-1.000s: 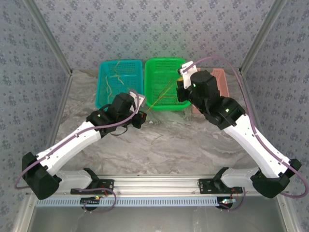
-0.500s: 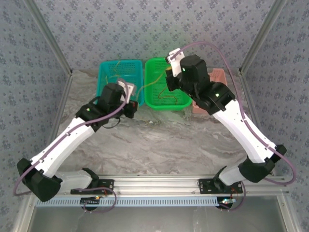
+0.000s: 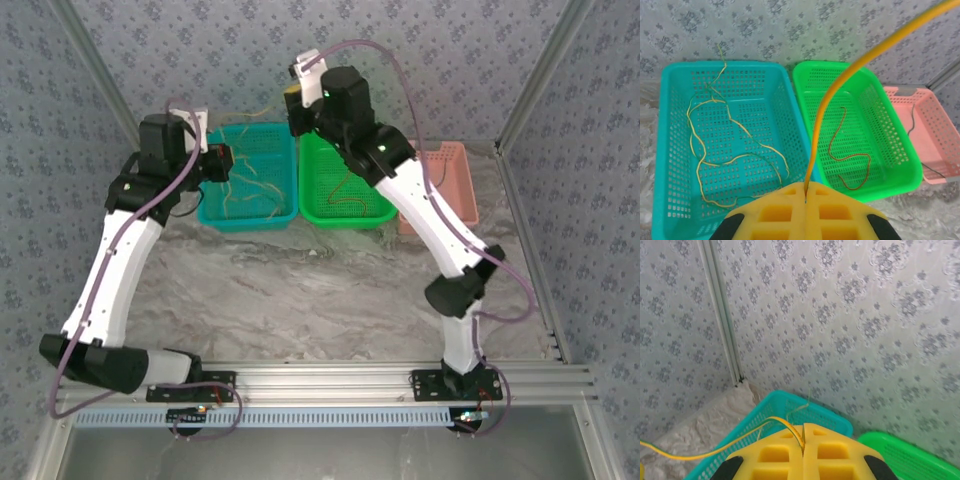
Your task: Untangle the cables
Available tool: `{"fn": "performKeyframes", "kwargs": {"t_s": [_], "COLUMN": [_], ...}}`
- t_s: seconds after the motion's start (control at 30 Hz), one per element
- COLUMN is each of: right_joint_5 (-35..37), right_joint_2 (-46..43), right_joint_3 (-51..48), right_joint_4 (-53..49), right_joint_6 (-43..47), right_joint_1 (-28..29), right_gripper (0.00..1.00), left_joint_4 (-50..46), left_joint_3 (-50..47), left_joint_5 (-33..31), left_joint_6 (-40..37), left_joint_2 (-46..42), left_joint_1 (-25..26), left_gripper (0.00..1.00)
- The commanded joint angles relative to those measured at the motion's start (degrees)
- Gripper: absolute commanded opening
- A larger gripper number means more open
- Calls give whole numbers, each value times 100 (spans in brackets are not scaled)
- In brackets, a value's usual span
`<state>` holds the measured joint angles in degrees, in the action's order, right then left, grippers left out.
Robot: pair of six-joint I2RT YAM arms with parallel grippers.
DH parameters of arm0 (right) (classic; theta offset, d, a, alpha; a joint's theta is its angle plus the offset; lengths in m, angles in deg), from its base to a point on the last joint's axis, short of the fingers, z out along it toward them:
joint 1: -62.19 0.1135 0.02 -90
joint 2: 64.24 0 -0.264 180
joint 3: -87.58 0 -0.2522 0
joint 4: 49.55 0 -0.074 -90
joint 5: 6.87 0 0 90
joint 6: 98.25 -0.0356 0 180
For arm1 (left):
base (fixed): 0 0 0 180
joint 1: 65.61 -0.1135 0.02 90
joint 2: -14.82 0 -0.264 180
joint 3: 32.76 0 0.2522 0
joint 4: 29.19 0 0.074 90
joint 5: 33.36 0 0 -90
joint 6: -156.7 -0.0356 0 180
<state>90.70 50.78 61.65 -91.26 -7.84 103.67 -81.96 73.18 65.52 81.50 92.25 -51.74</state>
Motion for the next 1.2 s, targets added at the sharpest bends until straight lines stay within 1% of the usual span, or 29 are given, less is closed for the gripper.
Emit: {"fn": "performKeyframes", "kwargs": {"t_s": [0.0,0.1,0.2,0.3,0.47,0.63,0.67,0.77,0.8,0.87,0.93,1.0,1.07,1.17], "right_joint_5": [-142,-267,-522,-689,-766,-841,-829,-844,-850,-852,-825,-864,-875,-826], "right_joint_2": [767,1430,1908,2346,2988,3688,3793,3901,3876,3772,3588,3386,3188,2787], "right_joint_3": [843,1286,1307,1315,1319,1729,1779,1787,1799,1826,1824,1827,1825,1739], "right_joint_4": [62,180,519,834,1256,1432,1439,1326,1229,1006,864,733,555,254], "right_joint_6": [-193,-429,-779,-1093,-1625,-2146,-2231,-2420,-2423,-2398,-2362,-2388,-2387,-2213], "right_joint_1": [-68,-209,-341,-432,-516,-546,-546,-596,-605,-623,-650,-699,-728,-695], "right_gripper": [0,0,0,0,0,0,3,31,39,46,51,53,52,49], "left_joint_4": [243,408,684,884,837,829,865,886,899,912,919,906,879,812], "left_joint_3": [13,-115,-334,-388,-166,-233,-271,-349,-367,-368,-335,-262,-153,52], "left_joint_5": [357,349,369,535,760,674,685,634,623,663,706,800,875,951], "left_joint_6": [-66,-28,155,250,421,784,853,1059,1126,1226,1327,1418,1462,1462], "left_joint_2": [391,744,1047,1405,2171,2667,2733,2886,2930,3012,3107,3218,3323,3486], "left_joint_1": [-237,-503,-817,-1048,-1155,-1163,-1165,-1161,-1159,-1161,-1162,-1154,-1150,-1124], "left_gripper": [0,0,0,0,0,0,0,0,0,0,0,0,0,0]}}
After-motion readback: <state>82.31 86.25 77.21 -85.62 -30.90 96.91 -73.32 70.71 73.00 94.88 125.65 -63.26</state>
